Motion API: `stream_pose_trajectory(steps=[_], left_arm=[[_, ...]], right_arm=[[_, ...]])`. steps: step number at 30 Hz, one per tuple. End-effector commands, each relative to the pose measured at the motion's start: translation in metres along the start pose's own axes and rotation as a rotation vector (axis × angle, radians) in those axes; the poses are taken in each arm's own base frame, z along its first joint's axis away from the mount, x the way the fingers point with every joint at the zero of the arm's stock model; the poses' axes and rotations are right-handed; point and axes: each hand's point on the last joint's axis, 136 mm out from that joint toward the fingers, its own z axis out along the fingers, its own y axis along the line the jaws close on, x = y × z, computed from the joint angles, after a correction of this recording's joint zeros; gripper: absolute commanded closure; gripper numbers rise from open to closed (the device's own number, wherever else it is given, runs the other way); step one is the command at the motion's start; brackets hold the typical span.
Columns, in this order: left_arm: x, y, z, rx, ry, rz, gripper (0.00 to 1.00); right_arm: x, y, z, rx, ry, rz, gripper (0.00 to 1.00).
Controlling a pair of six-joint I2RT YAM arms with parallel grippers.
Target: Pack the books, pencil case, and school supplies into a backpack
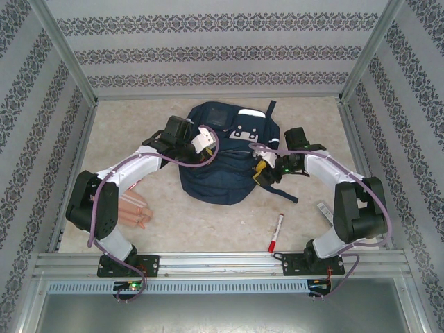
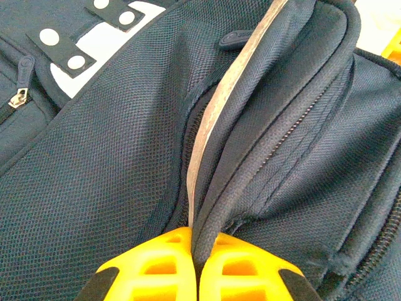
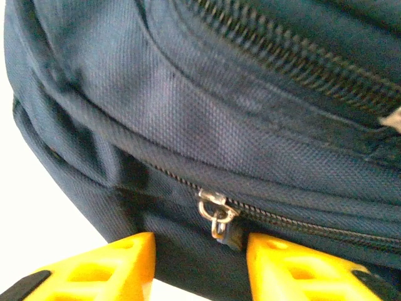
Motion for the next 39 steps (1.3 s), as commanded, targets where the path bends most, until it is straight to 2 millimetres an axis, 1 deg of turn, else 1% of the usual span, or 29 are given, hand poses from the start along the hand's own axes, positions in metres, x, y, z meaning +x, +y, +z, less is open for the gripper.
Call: stream_pose_trajectory(steps=[1,2,3,5,6,11,12,14,15,18,21,22,24,26,28,30,32,34,36,39], left_arm=[[-0.036,-0.003,-0.015,0.008,-0.112,0.047,1.0],[-0.037,-0.003,-0.015,0.006,-0.118,0.043,1.0],[-0.036,-0.003,-0.014,0.005,-0.12,0.039,1.0],[-0.035,-0.003,-0.013,0.007,-0.117,0.039,1.0],[-0.035,-0.003,-0.014,0.009,-0.113,0.041,1.0],[-0.036,-0.002,-0.016,-0.003,-0.111,0.045,1.0],[-0.035,-0.003,-0.016,0.0,-0.108,0.043,1.0],[-0.035,-0.003,-0.017,0.001,-0.101,0.05,1.0],[-0.035,-0.003,-0.017,-0.002,-0.099,0.051,1.0],[-0.035,-0.003,-0.018,-0.008,-0.107,0.046,1.0],[-0.035,-0.003,-0.017,-0.003,-0.104,0.045,1.0],[-0.035,-0.003,-0.017,-0.001,-0.102,0.047,1.0],[-0.036,-0.002,-0.018,-0.01,-0.106,0.044,1.0],[-0.036,-0.001,-0.018,-0.019,-0.113,0.039,1.0],[-0.035,0.002,-0.018,-0.032,-0.11,0.021,1.0],[-0.036,0.004,-0.018,-0.045,-0.109,0.002,1.0],[-0.036,0.006,-0.018,-0.059,-0.112,-0.014,1.0],[-0.033,0.007,-0.017,-0.066,-0.102,-0.028,1.0],[-0.03,0.009,-0.016,-0.073,-0.085,-0.038,1.0],[-0.034,0.012,-0.016,-0.084,-0.09,-0.037,1.0]], right_arm=[[0.011,0.001,0.004,0.024,0.066,-0.144,0.65],[0.011,0.002,0.004,0.034,0.056,-0.165,0.66],[0.008,0.002,0.003,0.052,0.036,-0.18,0.69],[0.003,0.005,0.001,0.061,0.001,-0.203,0.71],[0.001,0.005,0.001,0.062,-0.015,-0.213,0.74],[-0.014,0.004,-0.003,0.057,-0.079,-0.191,0.78],[-0.015,0.002,-0.004,0.06,-0.083,-0.175,0.77],[-0.015,-0.005,-0.005,0.094,-0.085,-0.145,0.65],[-0.015,-0.01,-0.005,0.115,-0.082,-0.133,0.64],[-0.015,-0.019,-0.006,0.145,-0.072,-0.107,0.62],[-0.014,-0.018,-0.005,0.15,-0.073,-0.109,0.61],[-0.016,-0.018,-0.005,0.153,-0.08,-0.115,0.62],[-0.018,-0.016,-0.005,0.147,-0.091,-0.121,0.66],[-0.018,-0.015,-0.005,0.145,-0.096,-0.119,0.74],[-0.019,-0.01,-0.005,0.137,-0.111,-0.129,0.83],[-0.022,-0.005,-0.007,0.128,-0.136,-0.143,0.89],[-0.03,0.005,-0.01,0.097,-0.176,-0.157,0.96],[-0.039,0.019,-0.017,0.028,-0.22,-0.171,1.0],[-0.051,0.032,-0.02,-0.034,-0.259,-0.167,1.0],[-0.066,0.047,-0.019,-0.098,-0.292,-0.171,1.0]])
